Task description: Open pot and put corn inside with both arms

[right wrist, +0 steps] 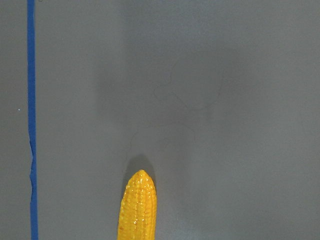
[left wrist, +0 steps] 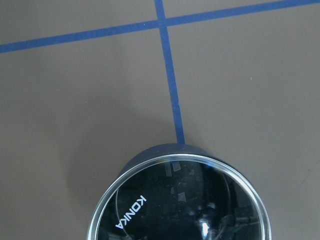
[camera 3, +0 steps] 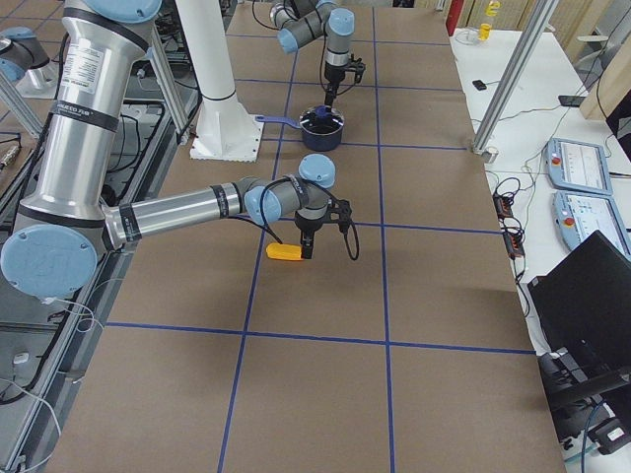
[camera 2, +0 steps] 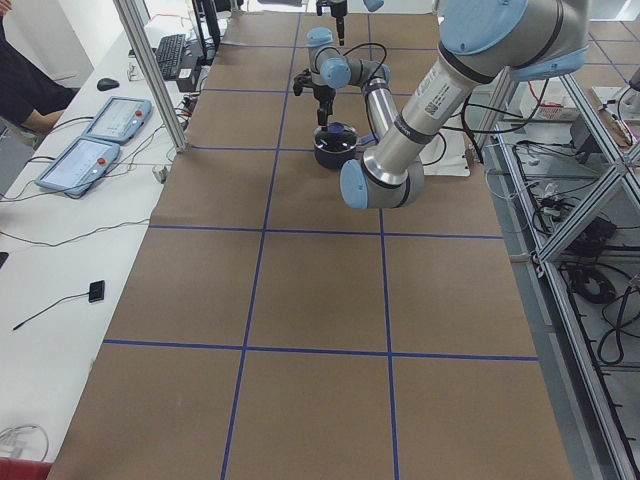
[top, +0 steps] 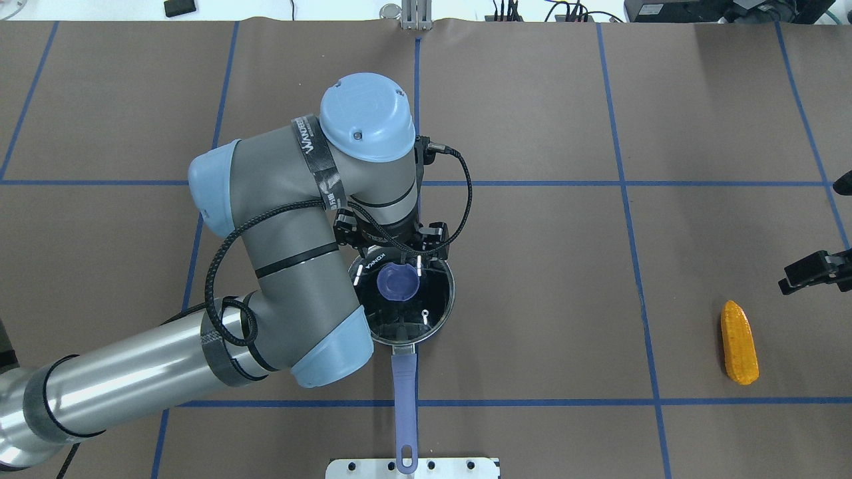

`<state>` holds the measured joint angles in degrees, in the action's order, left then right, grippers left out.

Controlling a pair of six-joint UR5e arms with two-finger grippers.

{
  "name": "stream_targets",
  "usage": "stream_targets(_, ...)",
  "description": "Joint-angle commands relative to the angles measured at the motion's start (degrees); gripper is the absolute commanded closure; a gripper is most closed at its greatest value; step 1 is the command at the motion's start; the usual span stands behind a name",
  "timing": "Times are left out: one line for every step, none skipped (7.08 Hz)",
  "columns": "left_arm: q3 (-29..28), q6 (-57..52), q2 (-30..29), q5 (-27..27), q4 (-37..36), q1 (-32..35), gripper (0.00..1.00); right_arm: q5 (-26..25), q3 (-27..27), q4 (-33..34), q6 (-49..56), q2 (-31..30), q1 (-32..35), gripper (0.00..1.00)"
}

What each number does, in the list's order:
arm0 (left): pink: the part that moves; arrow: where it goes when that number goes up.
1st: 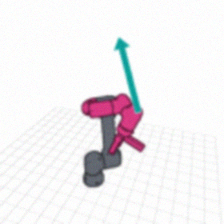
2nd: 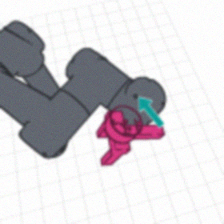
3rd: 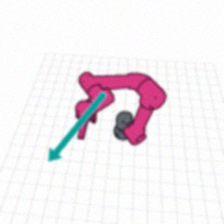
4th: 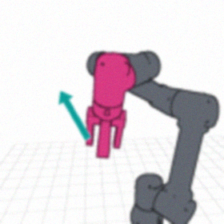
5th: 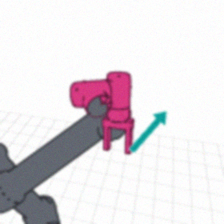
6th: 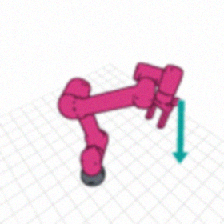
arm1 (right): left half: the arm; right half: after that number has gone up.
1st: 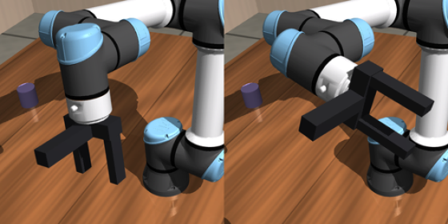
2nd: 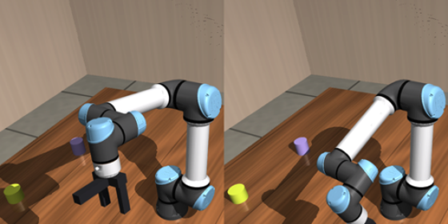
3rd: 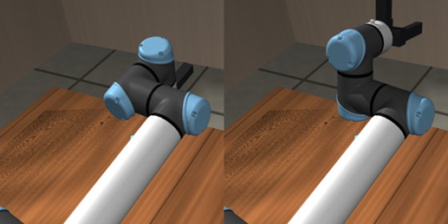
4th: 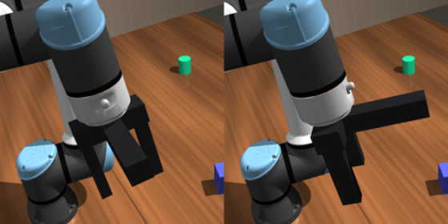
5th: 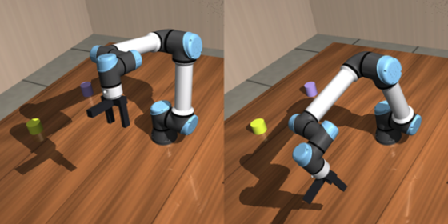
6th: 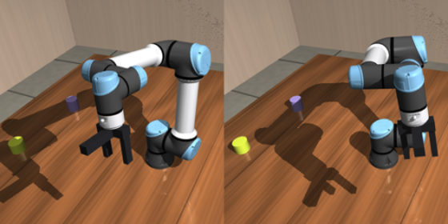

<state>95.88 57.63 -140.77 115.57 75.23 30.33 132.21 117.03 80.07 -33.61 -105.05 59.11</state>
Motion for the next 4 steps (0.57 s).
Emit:
stream_targets(-0.34, 0.2, 0.06, 0.09, 0.18, -1.32, 0.03, -1.69, -0.13, 0.08, -0.05, -0.07, -2.58, 0.0)
stream_targets(-0.34, 0.2, -0.03, 0.18, 0.36, -1.33, 0.08, -1.7, -0.22, 0.08, -0.05, 0.02, -2.77, 0.0)
stream_targets(-0.78, 0.2, -0.03, 0.18, 0.45, -1.33, 0.12, -1.7, -0.4, 0.08, -0.14, 0.11, -3.73, 0.0)
stream_targets(-1.05, 0.2, -0.03, 0.18, 1.23, -1.24, 0.16, -2.13, -0.4, 0.17, -0.14, 0.11, -4.69, 0.0)
